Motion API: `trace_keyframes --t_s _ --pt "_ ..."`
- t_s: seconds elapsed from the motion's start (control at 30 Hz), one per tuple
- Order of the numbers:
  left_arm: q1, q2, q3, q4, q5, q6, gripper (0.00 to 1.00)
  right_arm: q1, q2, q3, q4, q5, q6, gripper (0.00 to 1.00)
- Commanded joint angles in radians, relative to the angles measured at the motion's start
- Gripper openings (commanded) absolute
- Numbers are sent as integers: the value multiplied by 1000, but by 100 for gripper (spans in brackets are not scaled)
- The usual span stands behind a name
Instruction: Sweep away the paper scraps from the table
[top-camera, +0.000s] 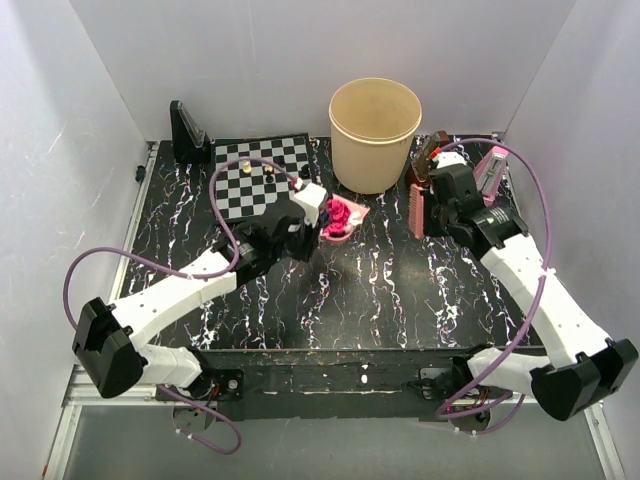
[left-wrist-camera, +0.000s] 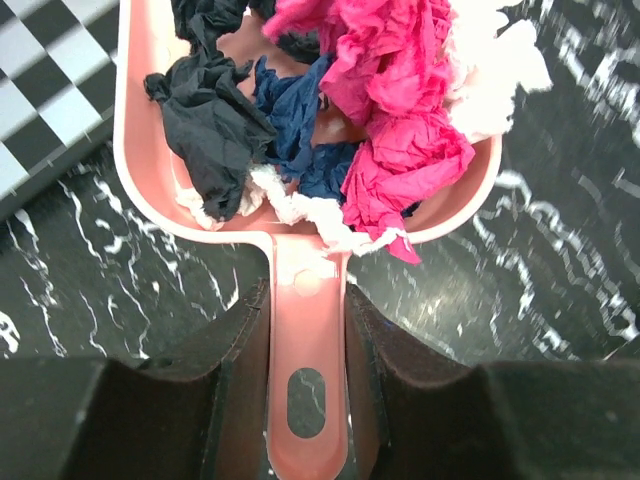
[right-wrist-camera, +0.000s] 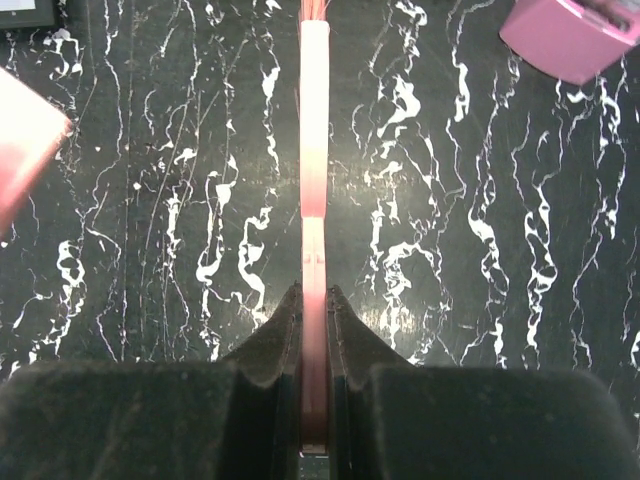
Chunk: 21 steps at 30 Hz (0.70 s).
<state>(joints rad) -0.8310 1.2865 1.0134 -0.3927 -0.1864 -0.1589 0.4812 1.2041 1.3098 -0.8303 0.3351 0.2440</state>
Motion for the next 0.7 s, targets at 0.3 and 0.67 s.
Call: trace_keyframes --t_s 0.3,0.67 --pt "73 278 595 -189 80 27 0 -7 -277 -182 76 73 155 1" --pt "109 701 1216 -285 260 13 0 -7 -389 -259 109 56 182 1"
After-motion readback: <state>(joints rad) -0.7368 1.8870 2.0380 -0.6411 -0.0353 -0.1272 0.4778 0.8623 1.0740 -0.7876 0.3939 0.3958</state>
